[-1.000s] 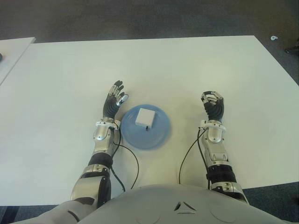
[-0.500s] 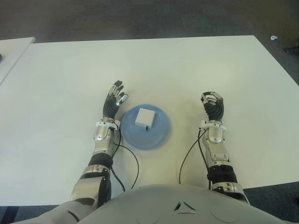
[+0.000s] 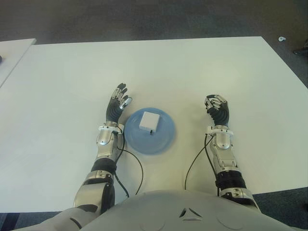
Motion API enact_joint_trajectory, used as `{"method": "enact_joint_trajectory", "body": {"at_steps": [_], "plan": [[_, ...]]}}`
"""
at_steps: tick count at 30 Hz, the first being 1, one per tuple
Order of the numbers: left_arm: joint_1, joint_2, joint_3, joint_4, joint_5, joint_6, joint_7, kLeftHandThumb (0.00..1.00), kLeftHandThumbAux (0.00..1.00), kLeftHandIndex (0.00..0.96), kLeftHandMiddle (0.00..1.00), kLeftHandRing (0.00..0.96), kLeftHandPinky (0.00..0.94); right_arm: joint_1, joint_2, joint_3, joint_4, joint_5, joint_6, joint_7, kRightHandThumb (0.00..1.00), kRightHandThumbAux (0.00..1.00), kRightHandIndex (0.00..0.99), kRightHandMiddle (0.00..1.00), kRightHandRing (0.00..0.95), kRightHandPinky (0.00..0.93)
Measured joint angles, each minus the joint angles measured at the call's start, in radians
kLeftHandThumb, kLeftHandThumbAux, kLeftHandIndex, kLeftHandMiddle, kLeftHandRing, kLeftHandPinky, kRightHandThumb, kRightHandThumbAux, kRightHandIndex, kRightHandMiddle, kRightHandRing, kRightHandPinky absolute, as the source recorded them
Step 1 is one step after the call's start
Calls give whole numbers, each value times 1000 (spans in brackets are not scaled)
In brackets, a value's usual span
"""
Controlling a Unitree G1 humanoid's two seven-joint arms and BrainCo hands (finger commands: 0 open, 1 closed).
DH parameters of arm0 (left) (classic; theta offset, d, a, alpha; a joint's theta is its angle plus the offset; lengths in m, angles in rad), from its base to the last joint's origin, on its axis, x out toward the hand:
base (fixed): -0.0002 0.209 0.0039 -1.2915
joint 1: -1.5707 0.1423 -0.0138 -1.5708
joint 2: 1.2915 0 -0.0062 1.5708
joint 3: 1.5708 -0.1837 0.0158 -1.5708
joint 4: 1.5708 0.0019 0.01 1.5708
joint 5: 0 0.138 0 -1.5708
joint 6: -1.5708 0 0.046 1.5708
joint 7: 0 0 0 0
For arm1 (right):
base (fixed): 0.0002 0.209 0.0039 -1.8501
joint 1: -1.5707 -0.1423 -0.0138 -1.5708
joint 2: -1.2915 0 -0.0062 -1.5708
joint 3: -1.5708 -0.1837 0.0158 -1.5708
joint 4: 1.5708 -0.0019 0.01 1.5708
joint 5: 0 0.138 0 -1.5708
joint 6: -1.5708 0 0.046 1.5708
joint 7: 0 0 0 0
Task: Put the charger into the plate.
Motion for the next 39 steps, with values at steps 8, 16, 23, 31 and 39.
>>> {"method": "enact_joint_trajectory", "body": {"at_steps": [8, 16, 23, 31, 39], "plan": [[2, -2, 0, -4, -3, 2, 0, 26, 586, 0, 0, 0, 5, 1, -65, 40, 0, -6, 15, 113, 256, 396, 5, 7, 6, 6], [4, -4, 4, -6, -13, 6, 0, 32, 583, 0, 0, 0, 3, 0, -108, 74, 2, -38, 31, 158, 211, 355, 0, 0, 0, 0], [5, -5, 8, -8, -25, 10, 0, 33, 586, 0, 0, 0, 17, -10, -129, 94, 17, -36, 34, 195, 188, 317, 0, 0, 0, 0], [15, -7, 11, -24, -33, 17, 0, 30, 582, 0, 0, 0, 13, -36, -146, 95, 63, -19, -3, 229, 164, 319, 0, 0, 0, 0], [25, 8, 12, -31, -32, 16, 0, 28, 568, 0, 0, 0, 5, -52, -151, 93, 104, 5, -28, 255, 131, 321, 0, 0, 0, 0]]}}
